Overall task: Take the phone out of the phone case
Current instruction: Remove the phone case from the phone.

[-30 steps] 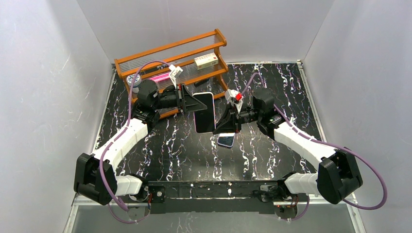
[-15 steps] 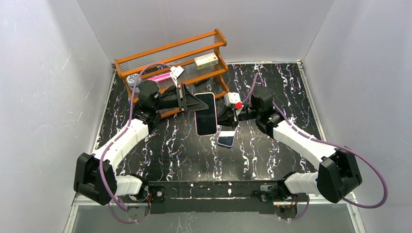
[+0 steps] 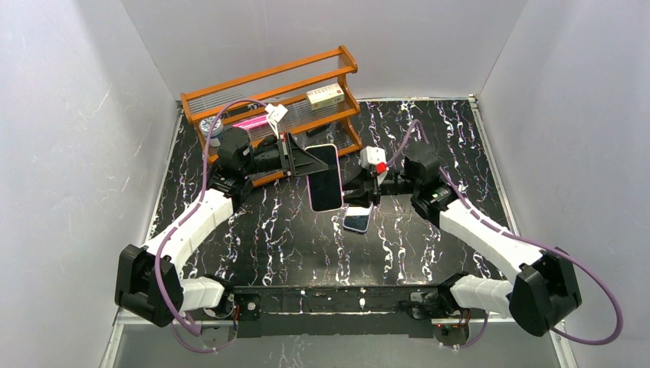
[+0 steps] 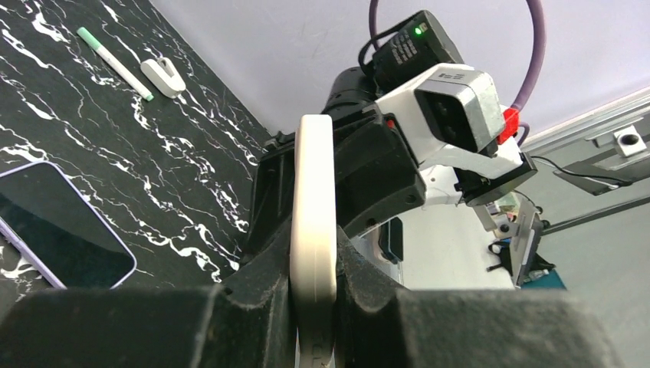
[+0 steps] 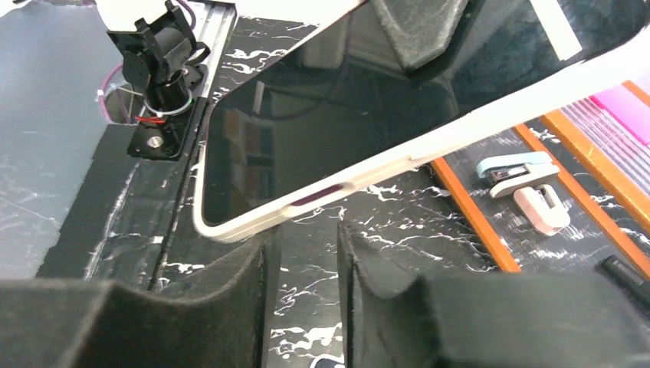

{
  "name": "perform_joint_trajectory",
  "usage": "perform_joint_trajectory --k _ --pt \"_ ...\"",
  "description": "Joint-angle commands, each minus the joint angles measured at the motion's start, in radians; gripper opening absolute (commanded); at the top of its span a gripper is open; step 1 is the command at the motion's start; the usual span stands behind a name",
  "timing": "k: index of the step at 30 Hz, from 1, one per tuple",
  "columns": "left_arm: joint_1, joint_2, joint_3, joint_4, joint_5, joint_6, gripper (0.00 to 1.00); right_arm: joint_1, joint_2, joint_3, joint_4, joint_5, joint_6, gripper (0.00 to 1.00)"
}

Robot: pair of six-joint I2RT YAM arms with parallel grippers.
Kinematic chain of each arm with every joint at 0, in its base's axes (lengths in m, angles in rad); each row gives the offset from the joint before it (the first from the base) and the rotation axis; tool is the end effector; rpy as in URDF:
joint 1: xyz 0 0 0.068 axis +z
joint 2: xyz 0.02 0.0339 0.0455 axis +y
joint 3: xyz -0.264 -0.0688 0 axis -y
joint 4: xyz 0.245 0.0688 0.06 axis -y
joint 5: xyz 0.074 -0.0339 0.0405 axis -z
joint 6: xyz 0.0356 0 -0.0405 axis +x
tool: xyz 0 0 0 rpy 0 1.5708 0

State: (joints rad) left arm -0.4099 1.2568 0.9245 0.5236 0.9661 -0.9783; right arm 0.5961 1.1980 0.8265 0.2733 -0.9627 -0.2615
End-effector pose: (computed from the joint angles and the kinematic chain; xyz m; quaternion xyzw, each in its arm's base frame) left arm 0.2471 -0.1393 0.3593 0.1859 0.6414 -0.6642 0.3360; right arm 0.2052 0.1745 0.3171 -0.5558 0.4680 0.4374 0.5298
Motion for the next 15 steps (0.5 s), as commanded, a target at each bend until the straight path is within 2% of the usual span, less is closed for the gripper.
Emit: perform_joint_trajectory --k 1,8,15 --pt "0.0 -0.055 0.03 -0.02 -0.032 0.117 0.0 -0.001 -0.082 -0.05 0.031 -0.009 0.203 0.44" --pt "-0.001 -0.04 0.032 0.001 -0.022 0.136 0.0 -0.001 -0.112 -0.107 0.192 -0.036 0.453 0.52" --pt "-0.001 -0.043 0.027 0.012 -0.025 0.133 0.0 0.001 -0.08 -0.099 0.216 -0.096 0.503 0.55"
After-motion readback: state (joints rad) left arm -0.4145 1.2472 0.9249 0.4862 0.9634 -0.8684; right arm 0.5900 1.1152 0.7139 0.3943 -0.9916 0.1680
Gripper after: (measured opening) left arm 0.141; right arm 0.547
